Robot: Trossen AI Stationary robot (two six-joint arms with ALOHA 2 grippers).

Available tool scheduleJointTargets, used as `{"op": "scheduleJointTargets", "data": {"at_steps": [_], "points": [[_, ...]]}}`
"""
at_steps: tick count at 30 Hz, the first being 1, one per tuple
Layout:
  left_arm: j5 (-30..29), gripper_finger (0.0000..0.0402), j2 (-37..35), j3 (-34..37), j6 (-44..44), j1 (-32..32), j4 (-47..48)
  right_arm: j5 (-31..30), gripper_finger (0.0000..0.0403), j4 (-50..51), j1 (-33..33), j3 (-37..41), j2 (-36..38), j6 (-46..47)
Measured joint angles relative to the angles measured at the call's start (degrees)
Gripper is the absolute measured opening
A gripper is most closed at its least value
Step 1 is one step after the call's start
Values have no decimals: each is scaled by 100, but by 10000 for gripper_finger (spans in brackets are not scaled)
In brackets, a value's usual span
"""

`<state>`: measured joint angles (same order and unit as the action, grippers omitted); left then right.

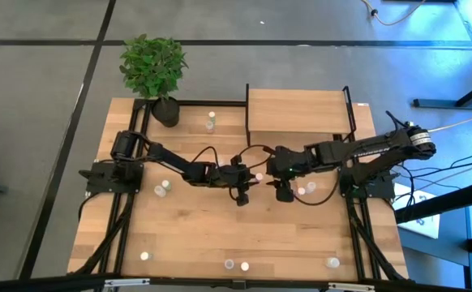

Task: Pick and place medicine bottles onto shelf by color
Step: Put the top left pink pill bottle on the shelf

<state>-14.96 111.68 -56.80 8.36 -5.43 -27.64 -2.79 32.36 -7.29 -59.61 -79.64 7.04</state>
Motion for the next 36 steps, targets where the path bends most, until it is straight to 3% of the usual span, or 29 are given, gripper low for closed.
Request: {"op": "scheduleJointTargets", "data": {"at_steps": [22,28,36], "points": [[0,64,2,0,1,0,22,-114,182,-260,394,0,-507,-157],[0,64,2,0,0,-2,22,257,182,-338,494,0,-512,-141],[0,64,2,0,0,-2,22,302,182,-338,494,0,-522,-110]]}}
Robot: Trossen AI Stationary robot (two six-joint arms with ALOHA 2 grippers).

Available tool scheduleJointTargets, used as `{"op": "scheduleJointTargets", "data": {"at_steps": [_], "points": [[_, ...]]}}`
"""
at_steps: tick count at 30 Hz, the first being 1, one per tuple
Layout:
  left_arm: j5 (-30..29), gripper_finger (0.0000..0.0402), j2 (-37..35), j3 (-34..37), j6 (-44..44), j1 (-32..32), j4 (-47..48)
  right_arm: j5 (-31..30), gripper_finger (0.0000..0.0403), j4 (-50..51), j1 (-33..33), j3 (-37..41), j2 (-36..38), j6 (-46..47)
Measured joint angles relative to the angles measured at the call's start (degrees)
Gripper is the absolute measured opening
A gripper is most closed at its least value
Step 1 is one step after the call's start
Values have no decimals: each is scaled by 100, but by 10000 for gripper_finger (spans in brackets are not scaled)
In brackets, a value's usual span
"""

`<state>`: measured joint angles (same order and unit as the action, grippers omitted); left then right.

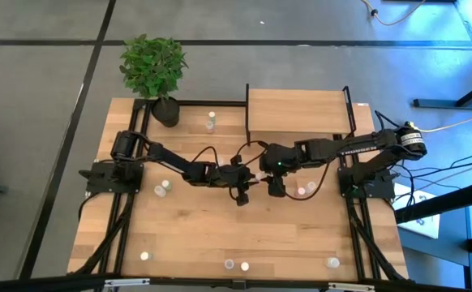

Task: Pick and place medicine bottles onto shelf by color
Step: Put the top left pink pill bottle on the shelf

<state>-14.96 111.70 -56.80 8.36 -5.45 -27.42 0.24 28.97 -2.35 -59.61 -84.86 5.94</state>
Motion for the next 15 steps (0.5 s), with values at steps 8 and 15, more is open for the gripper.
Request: {"op": "scheduleJointTargets", "data": {"at_steps": [8,15], "points": [[0,64,0,0,0,2,-2,141,182,-10,0,0,0,17],[0,64,0,0,0,4,-2,139,182,-140,0,0,-58,2]]}}
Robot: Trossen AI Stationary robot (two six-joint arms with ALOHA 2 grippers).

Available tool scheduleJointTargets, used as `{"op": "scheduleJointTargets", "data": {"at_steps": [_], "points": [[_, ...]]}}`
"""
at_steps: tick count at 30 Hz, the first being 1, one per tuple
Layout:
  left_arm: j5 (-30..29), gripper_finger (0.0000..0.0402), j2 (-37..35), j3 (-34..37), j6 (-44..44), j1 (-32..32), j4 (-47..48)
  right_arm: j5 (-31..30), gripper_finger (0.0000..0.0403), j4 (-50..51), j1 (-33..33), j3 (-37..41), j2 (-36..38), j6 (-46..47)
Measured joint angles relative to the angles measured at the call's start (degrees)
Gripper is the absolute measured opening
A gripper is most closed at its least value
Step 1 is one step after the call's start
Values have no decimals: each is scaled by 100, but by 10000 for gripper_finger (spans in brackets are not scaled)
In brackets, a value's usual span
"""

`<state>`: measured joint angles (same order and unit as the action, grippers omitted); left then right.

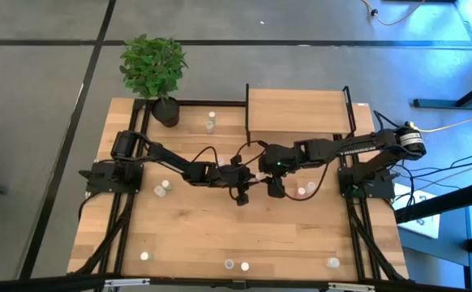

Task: Pick and place medicine bottles onto shelf by color
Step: Put the top left pink pill bottle on the shelf

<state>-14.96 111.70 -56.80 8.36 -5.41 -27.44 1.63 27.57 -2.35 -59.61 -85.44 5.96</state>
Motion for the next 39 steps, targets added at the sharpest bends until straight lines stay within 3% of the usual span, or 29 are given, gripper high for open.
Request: {"op": "scheduleJointTargets", "data": {"at_steps": [28,39], "points": [[-45,64,2,0,-1,2,1,-1,181,-144,-2,4,-294,-8],[-59,64,2,0,0,2,2,-37,118,-151,-1,3,-294,128]]}}
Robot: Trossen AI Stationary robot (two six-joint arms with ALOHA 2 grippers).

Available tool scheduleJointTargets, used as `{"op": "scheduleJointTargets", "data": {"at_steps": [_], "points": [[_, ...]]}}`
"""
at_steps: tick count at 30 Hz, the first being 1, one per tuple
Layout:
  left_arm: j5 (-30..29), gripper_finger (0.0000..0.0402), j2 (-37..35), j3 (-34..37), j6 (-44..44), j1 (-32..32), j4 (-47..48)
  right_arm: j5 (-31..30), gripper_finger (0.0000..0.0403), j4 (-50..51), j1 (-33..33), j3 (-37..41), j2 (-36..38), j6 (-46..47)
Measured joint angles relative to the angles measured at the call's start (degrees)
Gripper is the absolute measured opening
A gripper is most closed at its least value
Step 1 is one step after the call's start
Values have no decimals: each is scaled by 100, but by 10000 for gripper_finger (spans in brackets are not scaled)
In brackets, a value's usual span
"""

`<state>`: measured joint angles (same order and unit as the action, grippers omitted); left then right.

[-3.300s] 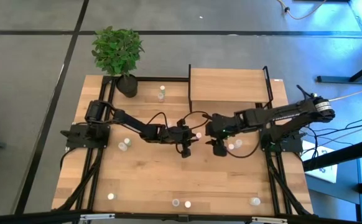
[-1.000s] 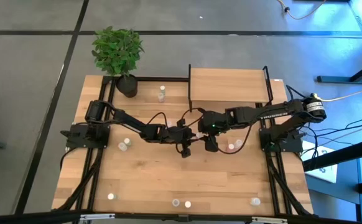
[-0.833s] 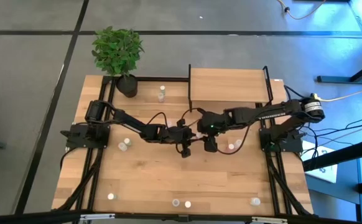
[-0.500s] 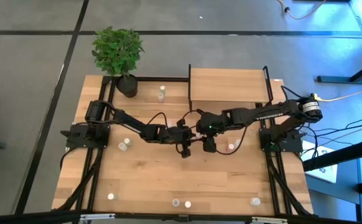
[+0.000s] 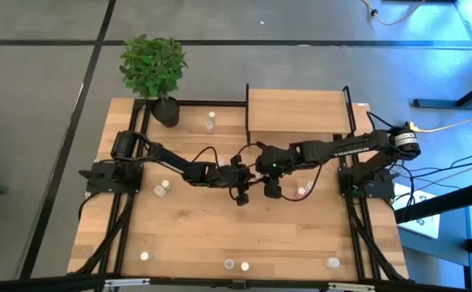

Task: Pick and place medicine bottles onto shelf by color
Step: Put the top left pink pill bottle on the shelf

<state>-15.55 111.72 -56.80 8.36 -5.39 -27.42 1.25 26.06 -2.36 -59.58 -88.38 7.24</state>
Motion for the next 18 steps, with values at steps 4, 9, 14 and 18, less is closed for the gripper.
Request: {"op": "scheduleJointTargets", "data": {"at_steps": [4,9,14,18], "points": [[2,64,0,0,0,0,0,20,115,0,1,-1,0,33],[4,65,0,0,7,0,0,22,120,0,0,1,0,128],[7,82,0,0,13,9,0,36,118,-2,1,1,1,130],[9,104,0,0,119,25,0,37,118,-4,1,0,2,149]]}}
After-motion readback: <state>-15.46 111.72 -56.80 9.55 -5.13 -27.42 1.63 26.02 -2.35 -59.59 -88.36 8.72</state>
